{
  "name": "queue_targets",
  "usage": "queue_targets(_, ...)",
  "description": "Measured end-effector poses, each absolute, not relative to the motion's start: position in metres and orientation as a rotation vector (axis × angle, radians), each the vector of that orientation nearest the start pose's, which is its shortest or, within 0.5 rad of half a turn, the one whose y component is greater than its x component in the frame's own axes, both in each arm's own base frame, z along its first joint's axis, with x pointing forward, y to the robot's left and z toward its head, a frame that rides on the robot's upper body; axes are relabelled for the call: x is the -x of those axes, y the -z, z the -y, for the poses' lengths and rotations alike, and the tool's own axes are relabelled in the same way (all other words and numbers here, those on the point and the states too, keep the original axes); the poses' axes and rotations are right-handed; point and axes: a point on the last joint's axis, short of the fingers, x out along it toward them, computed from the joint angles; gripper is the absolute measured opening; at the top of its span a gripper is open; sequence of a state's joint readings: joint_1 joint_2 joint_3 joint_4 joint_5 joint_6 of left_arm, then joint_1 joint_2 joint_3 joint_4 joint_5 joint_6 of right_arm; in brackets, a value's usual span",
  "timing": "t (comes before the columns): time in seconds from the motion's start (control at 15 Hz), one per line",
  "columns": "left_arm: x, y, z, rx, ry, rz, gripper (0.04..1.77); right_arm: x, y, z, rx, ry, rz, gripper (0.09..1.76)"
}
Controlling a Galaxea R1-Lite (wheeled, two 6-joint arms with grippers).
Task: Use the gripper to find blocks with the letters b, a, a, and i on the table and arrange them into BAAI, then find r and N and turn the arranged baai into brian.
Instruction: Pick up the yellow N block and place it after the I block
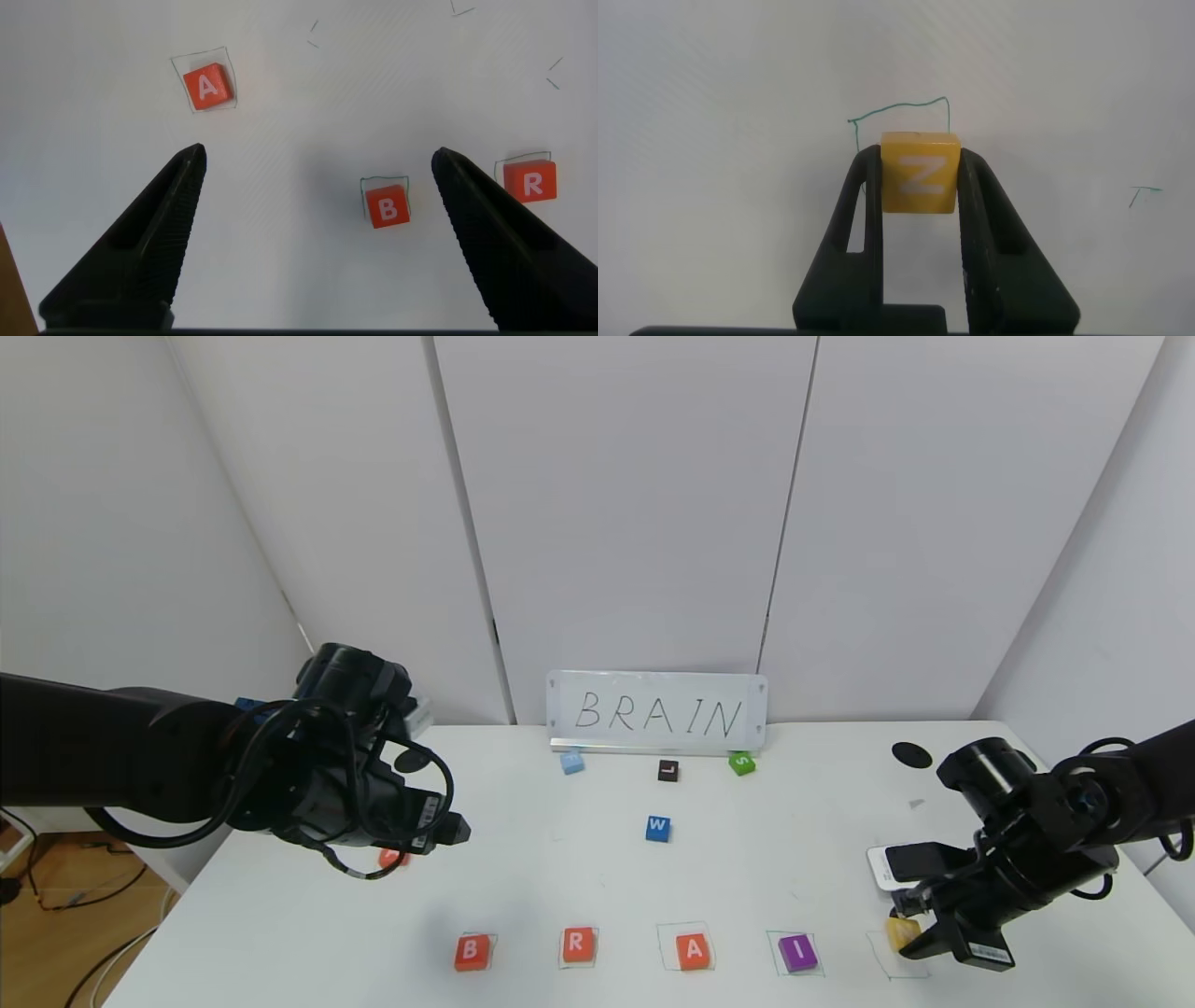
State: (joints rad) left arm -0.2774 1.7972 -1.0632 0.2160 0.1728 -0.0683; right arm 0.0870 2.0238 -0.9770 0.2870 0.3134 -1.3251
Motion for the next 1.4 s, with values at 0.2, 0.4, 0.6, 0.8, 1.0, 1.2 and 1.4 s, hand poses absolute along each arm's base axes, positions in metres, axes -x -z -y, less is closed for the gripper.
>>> queue_targets(0.2, -0.297, -0.146, 0.081, -0.151, 0.064, -0.935, 1.72, -0.308, -0.053, -0.033, 0.953, -1.147, -0.887, 0.53)
queue_targets(0.4, -0.298, -0.145, 0.081, -0.151, 0.064, -0.937, 1.72, -0.308, -0.045, -0.033, 0.957, -1.144, -0.881, 0.53)
queue_targets(0.6, -0.297, -0.144, 0.082, -0.153, 0.066, -0.941, 1.72, -0.305, -0.038, -0.032, 0.980, -1.148, -0.860, 0.53)
queue_targets(0.8, -0.298, -0.143, 0.082, -0.156, 0.067, -0.946, 1.72, -0.304, -0.035, -0.031, 0.979, -1.157, -0.870, 0.53)
queue_targets(1.0, -0.298, -0.141, 0.083, -0.158, 0.067, -0.952, 1.72, -0.305, -0.033, -0.031, 0.977, -1.160, -0.875, 0.53)
queue_targets(1.2, -0.298, -0.140, 0.083, -0.159, 0.068, -0.953, 1.72, -0.306, -0.031, -0.031, 0.975, -1.161, -0.877, 0.53)
queue_targets(1.4, -0.299, -0.140, 0.083, -0.159, 0.069, -0.955, 1.72, -0.307, -0.029, -0.031, 0.973, -1.164, -0.880, 0.53)
